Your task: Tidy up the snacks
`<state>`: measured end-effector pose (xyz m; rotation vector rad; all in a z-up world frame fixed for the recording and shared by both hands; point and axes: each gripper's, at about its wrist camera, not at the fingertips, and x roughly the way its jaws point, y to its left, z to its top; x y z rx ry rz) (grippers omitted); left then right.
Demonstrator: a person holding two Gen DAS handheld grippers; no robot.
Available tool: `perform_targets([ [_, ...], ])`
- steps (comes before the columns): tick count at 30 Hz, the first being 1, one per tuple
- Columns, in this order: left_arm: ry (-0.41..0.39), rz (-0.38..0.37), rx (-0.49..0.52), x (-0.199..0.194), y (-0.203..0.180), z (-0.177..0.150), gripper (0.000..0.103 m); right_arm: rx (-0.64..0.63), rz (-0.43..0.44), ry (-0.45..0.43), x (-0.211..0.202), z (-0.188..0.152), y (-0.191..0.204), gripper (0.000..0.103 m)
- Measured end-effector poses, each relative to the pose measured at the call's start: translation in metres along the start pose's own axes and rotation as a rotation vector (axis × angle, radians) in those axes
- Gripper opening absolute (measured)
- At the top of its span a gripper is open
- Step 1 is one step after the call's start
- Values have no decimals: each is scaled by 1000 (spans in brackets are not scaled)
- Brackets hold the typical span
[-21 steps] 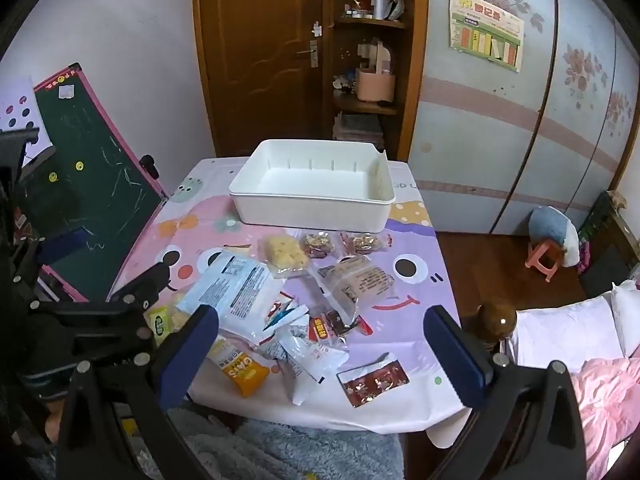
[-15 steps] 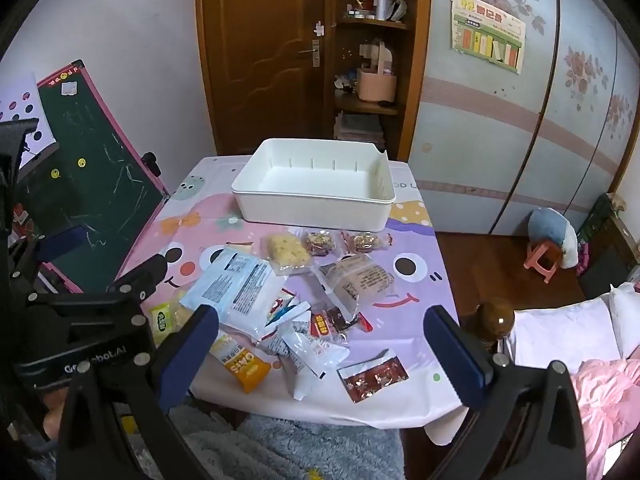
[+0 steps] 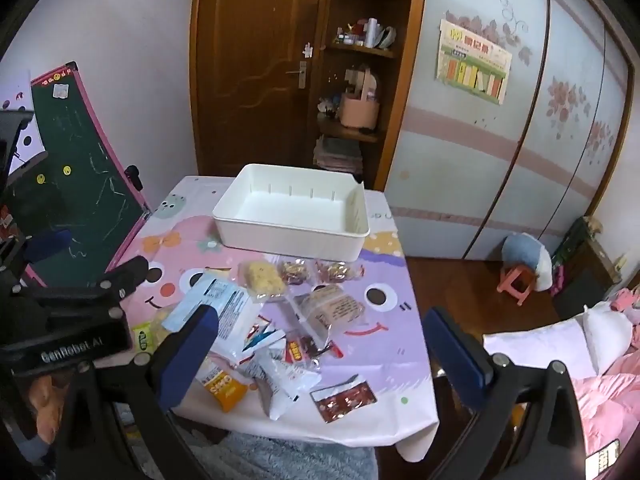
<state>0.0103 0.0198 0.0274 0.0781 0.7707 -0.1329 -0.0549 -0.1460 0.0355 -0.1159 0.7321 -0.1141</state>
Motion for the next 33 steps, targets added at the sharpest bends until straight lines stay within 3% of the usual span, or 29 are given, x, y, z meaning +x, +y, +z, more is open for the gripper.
perform_targets([
  [5, 21, 26, -36, 9, 4, 5, 102, 29, 33, -1, 4, 0, -4, 103],
  [14, 25, 7, -18, 13, 3, 3, 102, 34, 119, 24, 18, -2, -4, 103],
  [33, 54, -27, 28, 35, 0, 0, 102, 74, 84, 92, 46, -8, -2, 103],
])
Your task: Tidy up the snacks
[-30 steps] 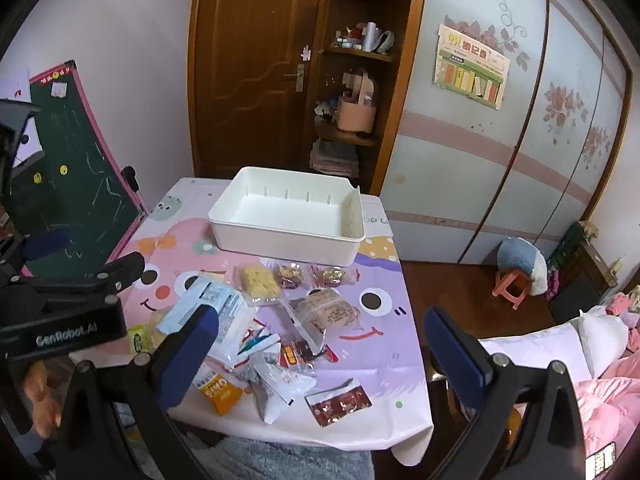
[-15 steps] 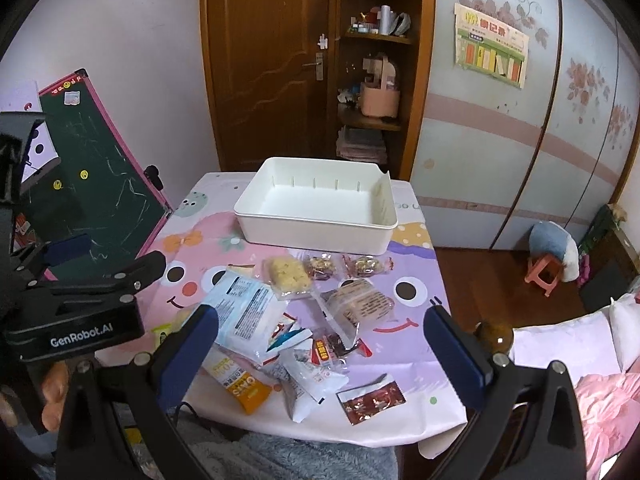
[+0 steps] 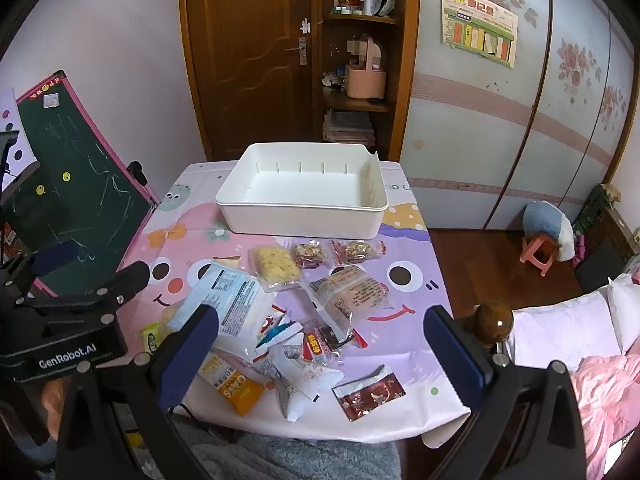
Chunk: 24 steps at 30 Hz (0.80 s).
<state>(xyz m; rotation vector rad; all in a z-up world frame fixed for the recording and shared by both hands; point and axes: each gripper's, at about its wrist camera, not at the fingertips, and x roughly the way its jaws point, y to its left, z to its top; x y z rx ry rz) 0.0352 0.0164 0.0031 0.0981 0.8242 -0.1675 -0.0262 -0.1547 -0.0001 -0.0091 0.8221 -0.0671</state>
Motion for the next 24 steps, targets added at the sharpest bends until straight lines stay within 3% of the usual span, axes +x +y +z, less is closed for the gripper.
perform_targets([
  [24, 14, -11, 7, 7, -2, -9, 102, 12, 12, 29, 13, -7, 0, 103],
])
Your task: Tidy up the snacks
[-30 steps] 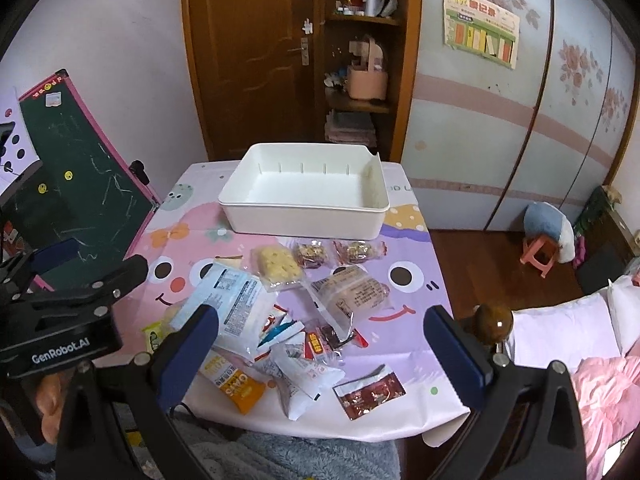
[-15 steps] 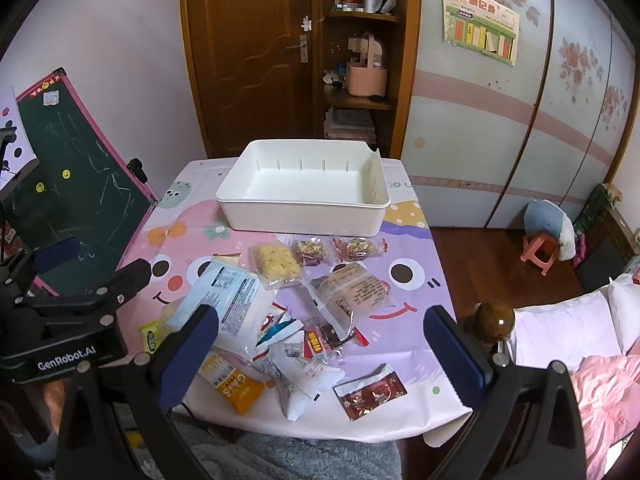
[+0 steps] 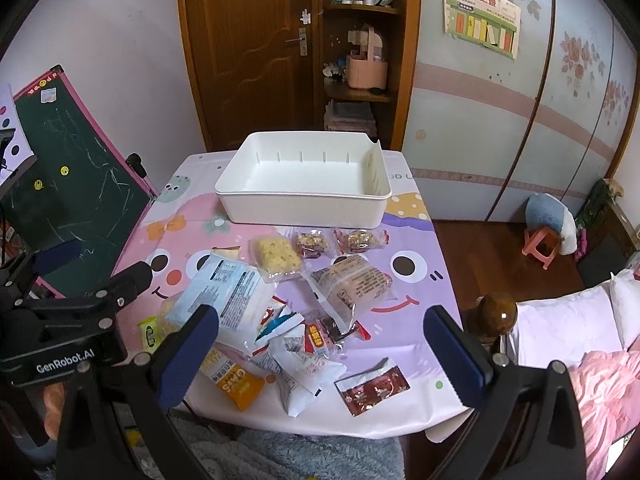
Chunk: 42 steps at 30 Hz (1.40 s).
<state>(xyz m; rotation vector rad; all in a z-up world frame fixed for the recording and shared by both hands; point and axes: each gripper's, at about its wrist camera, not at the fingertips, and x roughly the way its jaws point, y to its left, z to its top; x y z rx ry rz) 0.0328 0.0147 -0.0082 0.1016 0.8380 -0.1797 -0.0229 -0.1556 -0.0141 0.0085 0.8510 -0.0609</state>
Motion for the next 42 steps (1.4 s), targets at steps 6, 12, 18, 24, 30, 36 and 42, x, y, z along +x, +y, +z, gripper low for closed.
perform_targets([
  [6, 4, -3, -10, 3, 2, -3, 102, 2, 8, 18, 5, 0, 0, 103],
  [12, 35, -2, -12, 9, 2, -4, 102, 4, 20, 40, 10, 0, -1, 102],
  [18, 74, -6, -28, 22, 7, -1, 102, 13, 34, 68, 18, 1, -3, 102],
  [24, 120, -8, -42, 38, 10, -1, 102, 4, 39, 97, 29, 0, -4, 102],
  [30, 151, -9, -39, 51, 10, 0, 102, 0, 49, 135, 41, -1, -7, 102],
  [36, 172, -5, -31, 61, 10, 1, 102, 4, 53, 177, 55, -4, -12, 102],
  [42, 181, 16, 13, 73, 12, 0, 102, 15, 46, 227, 74, -11, -20, 102],
])
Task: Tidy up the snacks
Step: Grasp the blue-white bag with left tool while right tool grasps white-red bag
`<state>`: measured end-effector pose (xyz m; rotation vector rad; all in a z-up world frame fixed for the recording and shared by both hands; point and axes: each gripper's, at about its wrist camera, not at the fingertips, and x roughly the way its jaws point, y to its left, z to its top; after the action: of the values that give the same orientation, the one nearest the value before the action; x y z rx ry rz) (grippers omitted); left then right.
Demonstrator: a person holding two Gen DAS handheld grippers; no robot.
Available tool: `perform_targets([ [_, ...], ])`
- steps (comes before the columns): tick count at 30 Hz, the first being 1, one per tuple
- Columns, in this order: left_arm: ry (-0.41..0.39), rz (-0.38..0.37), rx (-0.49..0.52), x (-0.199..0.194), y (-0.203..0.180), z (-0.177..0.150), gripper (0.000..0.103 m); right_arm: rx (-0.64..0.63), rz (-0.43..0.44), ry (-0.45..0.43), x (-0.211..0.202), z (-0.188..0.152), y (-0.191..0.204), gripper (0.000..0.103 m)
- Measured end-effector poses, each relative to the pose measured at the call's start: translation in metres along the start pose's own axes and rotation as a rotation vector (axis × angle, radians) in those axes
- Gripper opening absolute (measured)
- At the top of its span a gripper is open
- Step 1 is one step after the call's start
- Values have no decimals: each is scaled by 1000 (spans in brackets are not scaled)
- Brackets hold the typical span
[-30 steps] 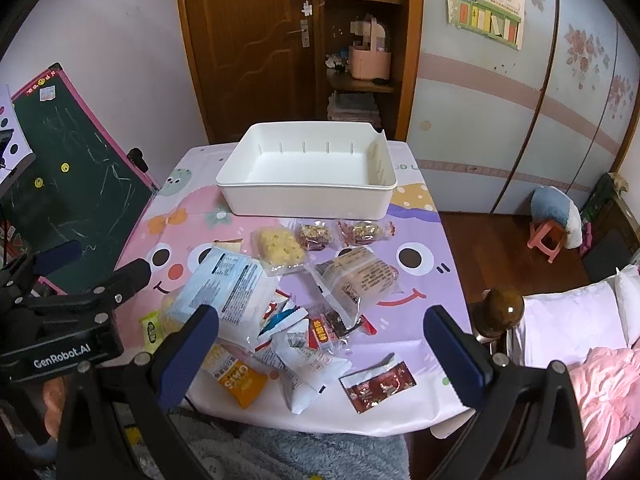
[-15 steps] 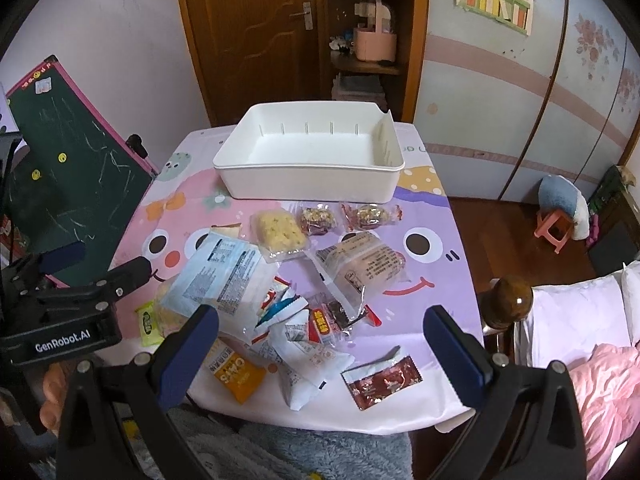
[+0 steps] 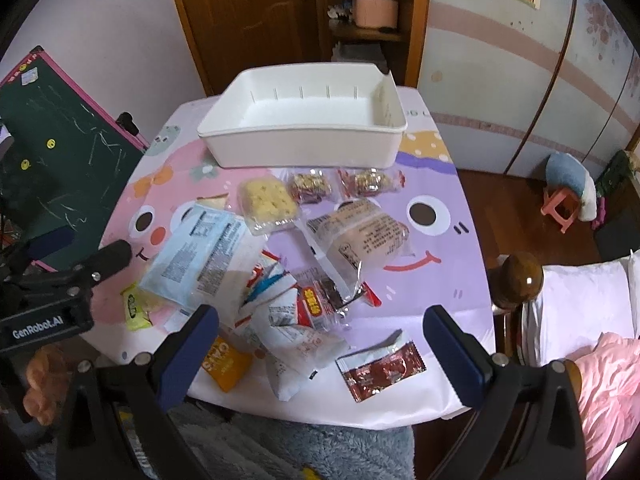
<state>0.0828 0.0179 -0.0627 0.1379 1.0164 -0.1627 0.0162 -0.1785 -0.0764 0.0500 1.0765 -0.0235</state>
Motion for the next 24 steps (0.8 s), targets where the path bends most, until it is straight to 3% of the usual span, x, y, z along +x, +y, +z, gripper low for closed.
perform_targets([
  [5, 0, 83, 24, 15, 19, -1, 102, -11, -59, 19, 14, -5, -11, 101],
  [9, 23, 111, 20, 27, 41, -6, 102, 8, -5, 88, 34, -10, -19, 95],
  [18, 164, -43, -4, 71, 48, -13, 102, -144, 103, 202, 76, -22, 12, 94],
  [21, 183, -67, 35, 91, 32, -2, 102, -206, 91, 218, 90, -24, 26, 91],
  [24, 221, -68, 66, 112, 18, 8, 102, -258, 62, 261, 111, -28, 36, 83],
])
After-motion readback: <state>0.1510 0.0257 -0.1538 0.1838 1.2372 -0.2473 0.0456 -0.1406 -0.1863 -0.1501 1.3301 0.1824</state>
